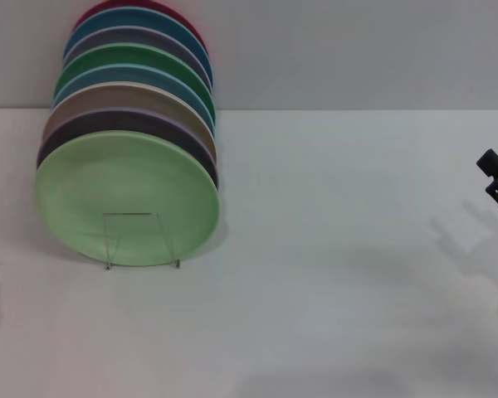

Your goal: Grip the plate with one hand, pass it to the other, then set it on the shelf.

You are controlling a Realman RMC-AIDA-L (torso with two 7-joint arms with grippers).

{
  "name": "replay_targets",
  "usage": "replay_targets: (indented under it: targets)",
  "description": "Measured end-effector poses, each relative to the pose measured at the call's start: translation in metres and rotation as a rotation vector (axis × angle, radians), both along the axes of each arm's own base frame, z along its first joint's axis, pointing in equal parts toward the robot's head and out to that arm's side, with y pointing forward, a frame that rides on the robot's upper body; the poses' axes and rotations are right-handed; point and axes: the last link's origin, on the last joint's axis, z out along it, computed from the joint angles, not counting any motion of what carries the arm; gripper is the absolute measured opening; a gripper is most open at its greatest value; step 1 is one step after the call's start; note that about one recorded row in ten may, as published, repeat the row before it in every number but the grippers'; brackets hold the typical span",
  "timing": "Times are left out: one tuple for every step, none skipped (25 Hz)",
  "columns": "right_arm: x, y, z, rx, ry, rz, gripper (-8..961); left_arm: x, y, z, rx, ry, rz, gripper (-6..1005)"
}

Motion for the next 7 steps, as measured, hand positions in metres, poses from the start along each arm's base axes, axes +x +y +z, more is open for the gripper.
replay_targets:
  targets:
    - [0.0002,0.0000,-0.0003,0.000,0.003,-0.003,657,-0.0015,-0.0005,0.0013,0.002,-0.022,0.005,248]
    - [0.0002,0.0001,-0.0006,0.000,0.004,-0.004,657,-0.0029,-0.0010,0.0028,0.004,-0.045,0.010,247]
    - [0.0002,0.0002,-0.0008,-0.001,0.005,-0.004,657,-0.0029,-0.0010,0.0028,0.004,-0.045,0.010,247]
    - [0.0002,0.0002,-0.0010,-0.001,0.005,-0.005,657,-0.0064,-0.0013,0.0064,0.008,-0.089,0.020,247]
    - [0.0003,0.0001,-0.0011,-0.002,0.005,-0.005,657,-0.0076,-0.0010,0.0075,0.012,-0.101,0.026,247]
    - [0.0004,0.0000,-0.0011,-0.002,0.005,-0.006,657,-0.0102,-0.0002,0.0102,0.028,-0.125,0.041,247]
    - [0.0007,-0.0001,-0.0012,-0.003,0.006,-0.007,657,-0.0102,-0.0002,0.0102,0.028,-0.125,0.041,247]
